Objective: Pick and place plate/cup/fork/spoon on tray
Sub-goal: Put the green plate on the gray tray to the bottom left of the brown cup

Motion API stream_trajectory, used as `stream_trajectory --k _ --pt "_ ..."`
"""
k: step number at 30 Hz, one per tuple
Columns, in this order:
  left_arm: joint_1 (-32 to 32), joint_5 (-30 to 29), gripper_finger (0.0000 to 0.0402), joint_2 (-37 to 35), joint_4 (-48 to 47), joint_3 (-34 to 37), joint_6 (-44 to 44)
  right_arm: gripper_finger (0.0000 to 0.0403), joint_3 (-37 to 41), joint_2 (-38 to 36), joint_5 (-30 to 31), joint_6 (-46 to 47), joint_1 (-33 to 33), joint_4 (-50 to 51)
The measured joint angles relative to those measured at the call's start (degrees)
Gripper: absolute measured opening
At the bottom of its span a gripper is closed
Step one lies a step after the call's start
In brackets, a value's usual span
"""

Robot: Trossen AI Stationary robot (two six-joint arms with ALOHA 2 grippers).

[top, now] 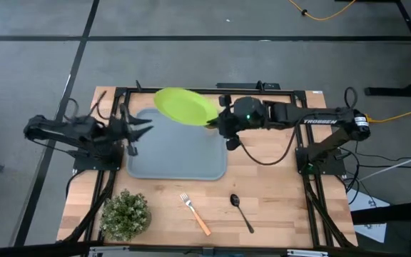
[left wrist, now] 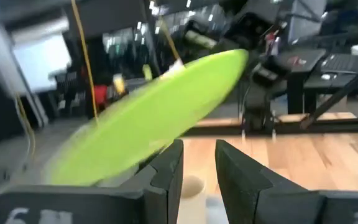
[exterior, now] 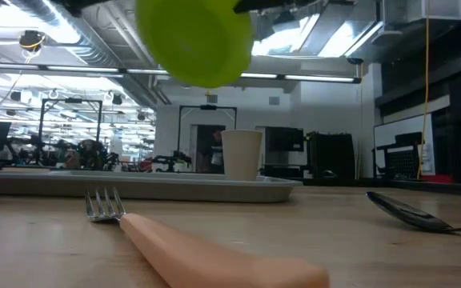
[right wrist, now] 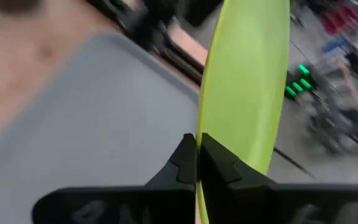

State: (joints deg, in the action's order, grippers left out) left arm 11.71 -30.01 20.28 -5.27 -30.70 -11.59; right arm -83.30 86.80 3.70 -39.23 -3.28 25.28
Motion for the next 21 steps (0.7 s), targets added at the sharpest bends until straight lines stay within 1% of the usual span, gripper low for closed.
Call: stream_trajectory --k 3,5,8,10,12,15,18,21 --pt "0.1 -0.5 0.0086 -1.1 -11.5 -6.3 3.1 0.0004 -0.1 0.0 -10.6 0.1 -2.0 -0.6" --pt "0.1 -0.6 0.0086 -1.4 -17.0 -9.5 3.4 0.0004 -0.1 0.4 -15.1 0.8 -2.7 -0.8" --pt "0.1 -0.6 0.0086 -1.3 -24.6 -13.5 3.5 0.0004 -0.1 2.2 -15.9 1.7 -3.0 -1.8" --pt "0.1 -0.6 0.0086 -1.3 -27.7 -15.9 3.6 0.0004 -0.1 3.9 -15.9 1.3 -3.1 -2.7" --pt "0.1 -1.0 0.0086 -1.4 -28.9 -17.9 3.5 0.0004 -0.1 5.9 -15.9 0.2 -3.1 -4.0" --pt "0.1 -3.6 0.0086 -1.7 -29.0 -20.0 3.5 0.0004 -0.1 9.5 -15.7 -2.8 -2.7 -5.5" --pt "0.1 -5.7 0.0086 -1.9 -29.2 -20.5 2.3 0.0004 -0.1 13.1 -15.9 -5.4 -2.4 -8.2" --pt "0.1 -6.6 0.0086 -2.1 -30.3 -20.4 2.5 0.0004 -0.1 16.8 -16.0 -7.8 -2.1 -10.2"
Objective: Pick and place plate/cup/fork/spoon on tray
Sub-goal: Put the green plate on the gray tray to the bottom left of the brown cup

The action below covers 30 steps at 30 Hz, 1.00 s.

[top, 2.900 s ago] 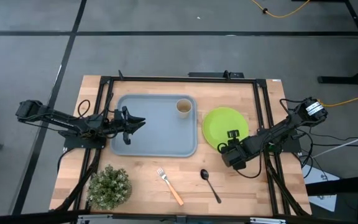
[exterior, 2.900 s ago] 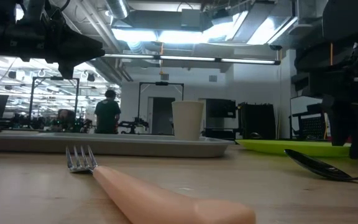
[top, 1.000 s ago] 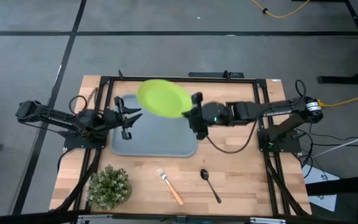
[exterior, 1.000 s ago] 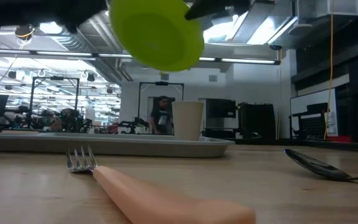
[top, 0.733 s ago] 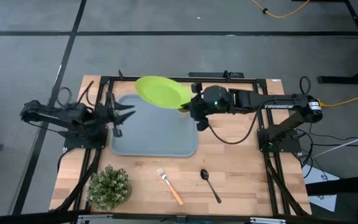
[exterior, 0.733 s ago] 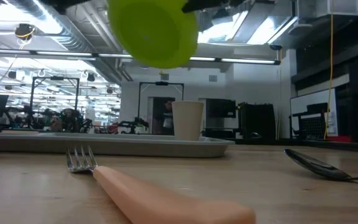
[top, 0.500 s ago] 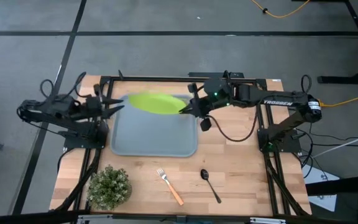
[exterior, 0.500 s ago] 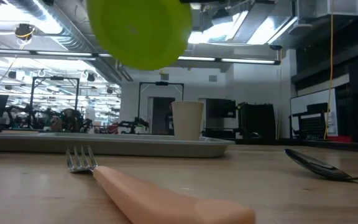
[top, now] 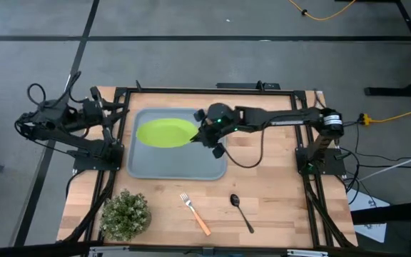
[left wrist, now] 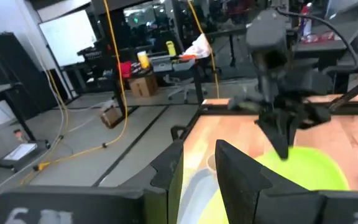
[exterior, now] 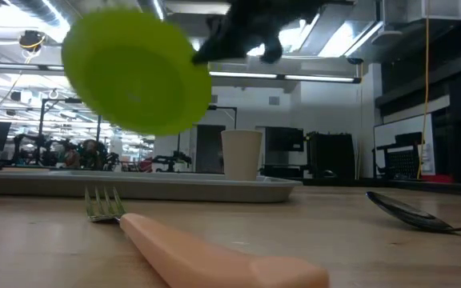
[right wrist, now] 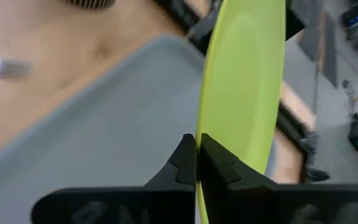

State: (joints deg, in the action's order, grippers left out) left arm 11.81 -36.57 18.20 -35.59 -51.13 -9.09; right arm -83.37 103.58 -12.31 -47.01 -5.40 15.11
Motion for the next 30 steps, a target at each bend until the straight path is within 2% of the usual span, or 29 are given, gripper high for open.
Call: stream_trajectory --k 6,15,19,26,30 --pt "0.0 -0.8 0.0086 0.0 -3.4 0.0 3.4 0.0004 0.0 6.9 1.8 -2.6 1.1 -1.3" --pt "0.0 -0.8 0.0086 0.0 -4.1 0.0 4.2 0.0004 0.0 11.9 15.2 -1.6 4.7 -2.0" --pt "0.0 -0.8 0.0086 0.0 -4.0 0.0 5.4 0.0006 0.0 13.4 15.4 -1.4 5.8 -2.2" --pt "0.0 -0.8 0.0086 0.0 -4.0 0.0 5.9 0.0041 0.0 15.3 15.4 -1.5 5.8 -2.1" --pt "0.0 -0.8 0.0086 0.0 -4.0 0.0 5.9 0.0047 0.0 15.4 15.3 -1.5 5.8 -2.0"
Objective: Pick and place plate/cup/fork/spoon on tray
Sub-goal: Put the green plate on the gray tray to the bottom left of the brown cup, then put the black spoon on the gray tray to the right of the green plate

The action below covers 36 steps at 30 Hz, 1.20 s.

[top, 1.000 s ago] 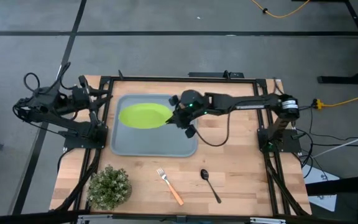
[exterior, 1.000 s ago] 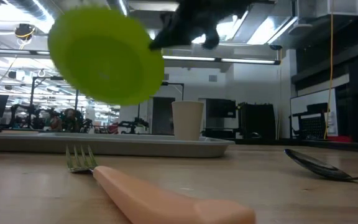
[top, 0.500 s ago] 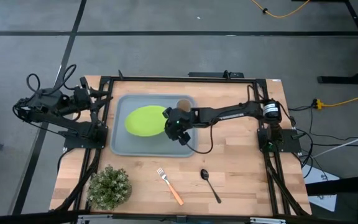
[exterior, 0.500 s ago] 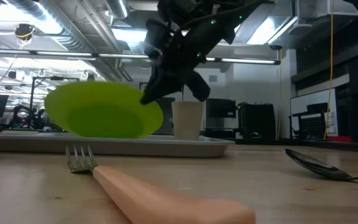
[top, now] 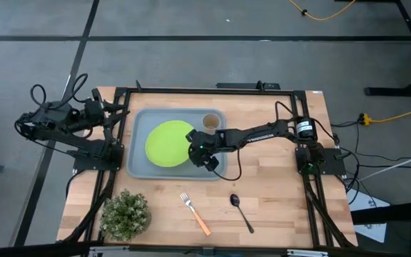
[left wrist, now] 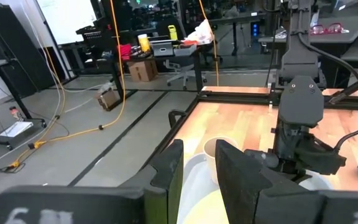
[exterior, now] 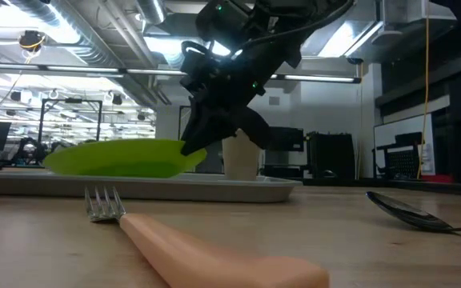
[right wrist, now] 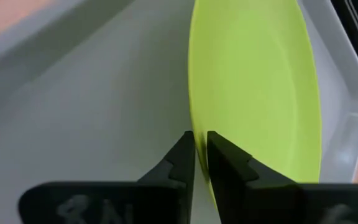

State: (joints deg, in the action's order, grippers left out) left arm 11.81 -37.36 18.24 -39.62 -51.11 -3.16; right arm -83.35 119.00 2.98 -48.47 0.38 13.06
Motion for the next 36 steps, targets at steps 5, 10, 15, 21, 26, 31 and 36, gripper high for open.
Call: stream_trajectory --k 5,10,15,21,26,31,36 --pt "0.0 0.0 0.0086 0.0 0.0 0.0 0.0 0.0048 0.0 0.0 0.0 0.0 0.4 -0.1" --pt "0.0 0.0 0.0086 0.0 0.0 0.0 0.0 0.0048 0.0 0.0 0.0 1.7 0.6 -2.8" --pt "0.0 0.0 0.0086 0.0 0.1 0.0 0.0 0.0055 0.0 0.0 -1.6 3.2 0.6 -4.8" --pt "0.0 0.0 0.0086 0.0 0.1 0.0 0.0 0.0072 0.0 0.0 -1.6 3.3 0.6 -3.7" --pt "0.0 0.0 0.0086 0.0 0.1 0.0 0.0 0.0075 0.0 -0.4 -0.8 3.0 1.2 -3.3" --pt "0.0 0.0 0.0086 0.0 0.2 0.0 0.3 0.0075 0.0 -4.8 4.7 3.2 2.7 -2.1" --pt "0.0 0.0 0.0086 0.0 0.2 0.0 5.7 0.0075 0.0 -14.3 1.5 12.9 2.8 10.1"
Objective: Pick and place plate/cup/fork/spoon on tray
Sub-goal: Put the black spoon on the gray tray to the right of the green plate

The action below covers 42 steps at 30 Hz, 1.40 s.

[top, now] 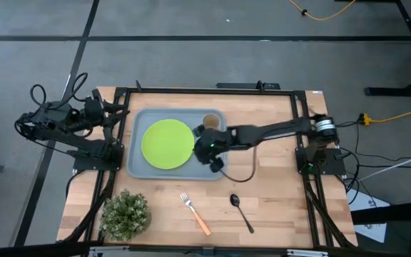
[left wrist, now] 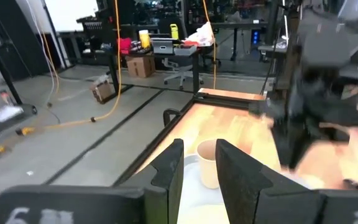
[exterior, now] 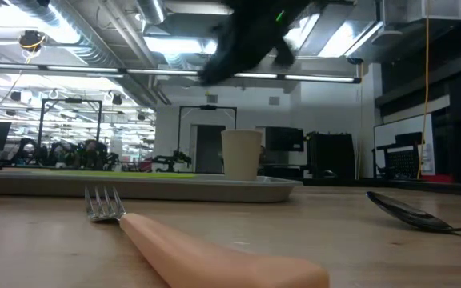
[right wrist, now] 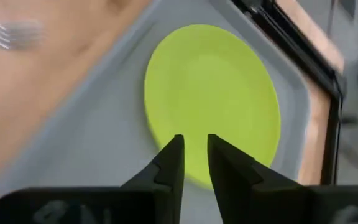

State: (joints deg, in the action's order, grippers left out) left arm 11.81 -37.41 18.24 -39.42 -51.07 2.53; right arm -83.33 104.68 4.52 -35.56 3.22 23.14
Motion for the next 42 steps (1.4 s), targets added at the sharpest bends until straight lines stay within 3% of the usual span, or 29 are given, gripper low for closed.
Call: stream_trajectory --k 3,9,17,27,34,42 --pt "0.0 0.0 0.0086 0.0 0.0 0.0 2.8 0.0075 0.0 -8.5 -0.3 9.9 0.1 10.3" --pt "0.0 0.0 0.0086 0.0 -0.1 0.0 3.5 0.0075 1.6 -24.8 -7.6 31.3 2.8 28.3" --pt "0.0 0.0 0.0086 0.0 -1.4 0.0 7.2 0.0075 11.1 -39.6 -12.2 53.4 11.6 34.9" --pt "0.0 0.0 0.0086 0.0 -2.6 0.0 8.1 0.0075 31.6 -47.3 -12.4 64.4 20.7 23.3" --pt "0.0 0.0 0.0086 0.0 -2.6 0.0 8.1 0.0075 43.2 -46.7 -19.5 71.5 21.4 14.9" --pt "0.0 0.0 0.0086 0.0 -2.6 0.0 7.7 0.0075 51.0 -46.7 -21.1 79.8 21.3 -0.7"
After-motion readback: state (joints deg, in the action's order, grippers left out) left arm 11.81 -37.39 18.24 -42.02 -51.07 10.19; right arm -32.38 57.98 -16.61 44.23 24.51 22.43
